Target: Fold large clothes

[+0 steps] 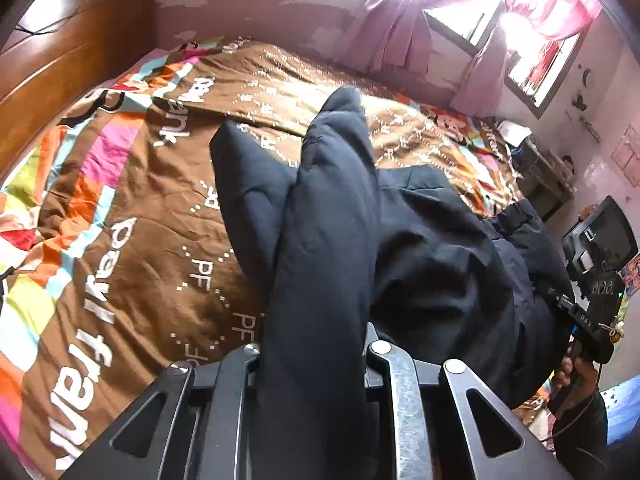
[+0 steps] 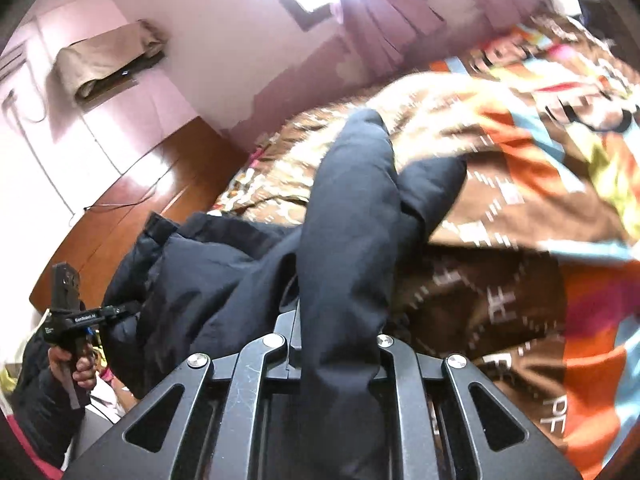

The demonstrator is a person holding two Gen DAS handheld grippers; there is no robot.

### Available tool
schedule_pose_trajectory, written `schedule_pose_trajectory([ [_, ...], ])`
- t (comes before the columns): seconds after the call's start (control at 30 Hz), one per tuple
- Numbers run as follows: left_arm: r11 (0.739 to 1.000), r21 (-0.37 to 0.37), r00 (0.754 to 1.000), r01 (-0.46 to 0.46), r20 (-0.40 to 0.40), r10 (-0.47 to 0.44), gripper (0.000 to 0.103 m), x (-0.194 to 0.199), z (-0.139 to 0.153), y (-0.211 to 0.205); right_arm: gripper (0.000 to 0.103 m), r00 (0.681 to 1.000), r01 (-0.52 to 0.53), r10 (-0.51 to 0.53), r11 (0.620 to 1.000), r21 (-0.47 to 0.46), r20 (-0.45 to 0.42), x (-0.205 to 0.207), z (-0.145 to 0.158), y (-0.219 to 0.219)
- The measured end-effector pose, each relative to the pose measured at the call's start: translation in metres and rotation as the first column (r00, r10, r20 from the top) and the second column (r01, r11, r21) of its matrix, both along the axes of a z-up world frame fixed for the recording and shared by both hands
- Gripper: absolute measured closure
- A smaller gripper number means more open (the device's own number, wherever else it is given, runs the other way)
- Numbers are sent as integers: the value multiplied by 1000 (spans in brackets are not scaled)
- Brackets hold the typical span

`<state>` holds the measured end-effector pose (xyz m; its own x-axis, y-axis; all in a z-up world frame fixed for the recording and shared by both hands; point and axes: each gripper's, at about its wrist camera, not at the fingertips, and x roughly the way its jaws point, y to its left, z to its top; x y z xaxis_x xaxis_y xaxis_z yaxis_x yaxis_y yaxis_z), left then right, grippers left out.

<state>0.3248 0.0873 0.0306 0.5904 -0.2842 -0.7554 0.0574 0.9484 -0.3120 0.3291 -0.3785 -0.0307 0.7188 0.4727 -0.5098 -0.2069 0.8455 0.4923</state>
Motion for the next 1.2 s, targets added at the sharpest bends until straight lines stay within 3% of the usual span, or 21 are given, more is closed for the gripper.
schedule_pose_trajectory([
  [0.17,997,-42,998,-60,19,61,85,-19,21,32,90,998,-47,48,999,-11,46,-7,42,24],
  [0.37,992,-29,992,-121,37,122,86,-32,20,67,90,993,-90,92,995,-30,73,-13,53,64],
  [0.53,989,-36,990,-144,-6,144,85,-26,-11,81,90,995,-95,97,993,-70,23,-5,33,83],
  [0.73,985,-48,984,-165,-74,161,85,-20,-67,87,89,994,-40,25,990,-133,-109,3,-11,83],
  [0.87,973,-74,969,-221,-127,210,76,-20,-90,95,84,986,-18,-18,976,-215,-165,2,-25,87],
  [0.97,964,-91,959,-250,-157,234,65,-21,-94,100,66,981,1,-53,963,-271,-185,3,-29,88],
  [1.03,957,-78,950,-279,-172,262,57,-22,-95,102,42,981,17,-73,954,-301,-178,1,-29,91],
  [1.07,954,-60,945,-293,-168,280,52,-25,-94,102,38,983,23,-79,948,-318,-163,-2,-27,94],
  [1.17,943,-18,936,-333,-124,329,17,-37,-87,98,23,989,42,-91,931,-362,-119,-11,-23,101],
  [1.2,941,-13,937,-337,-102,334,12,-42,-84,95,19,992,51,-92,923,-382,-89,-16,-20,105],
])
